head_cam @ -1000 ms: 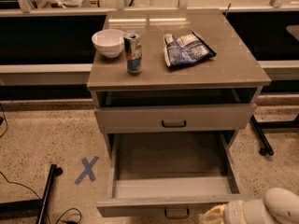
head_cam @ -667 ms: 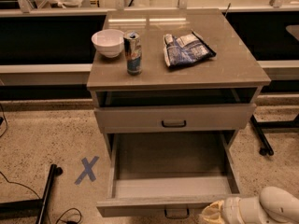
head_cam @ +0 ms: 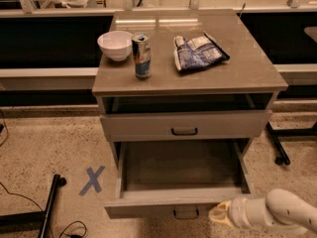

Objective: Close middle drawer

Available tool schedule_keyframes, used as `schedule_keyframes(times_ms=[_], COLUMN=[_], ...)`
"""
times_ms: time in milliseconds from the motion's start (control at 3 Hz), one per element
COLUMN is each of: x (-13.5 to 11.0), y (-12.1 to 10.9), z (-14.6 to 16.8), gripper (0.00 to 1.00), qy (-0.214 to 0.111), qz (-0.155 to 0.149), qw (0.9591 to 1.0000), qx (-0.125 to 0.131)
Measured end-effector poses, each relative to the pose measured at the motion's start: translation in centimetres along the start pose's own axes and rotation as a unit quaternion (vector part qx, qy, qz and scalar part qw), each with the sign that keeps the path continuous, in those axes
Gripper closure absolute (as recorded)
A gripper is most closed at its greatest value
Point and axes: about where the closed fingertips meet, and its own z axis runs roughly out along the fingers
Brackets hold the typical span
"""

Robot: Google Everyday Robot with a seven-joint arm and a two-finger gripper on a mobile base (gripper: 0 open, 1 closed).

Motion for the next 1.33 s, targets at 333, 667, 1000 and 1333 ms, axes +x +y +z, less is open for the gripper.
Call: schedule_keyframes(times_ms=[333,667,1000,1333], x=[-0.6,-3.4,-3.4,-3.4], y=[-1.5,-8.7,-8.7,-11.2], z=[0.4,2.3,2.3,2.2], gripper=[1.00,1.00,1.00,1.00], qy=[0.000,0.017,0.017,0.013], qz=[-0.011,-0.059,-0.060,-0.066], qw=[0.9999,0.9971,0.9971,0.9939], qx=[0.009,0.044,0.044,0.088])
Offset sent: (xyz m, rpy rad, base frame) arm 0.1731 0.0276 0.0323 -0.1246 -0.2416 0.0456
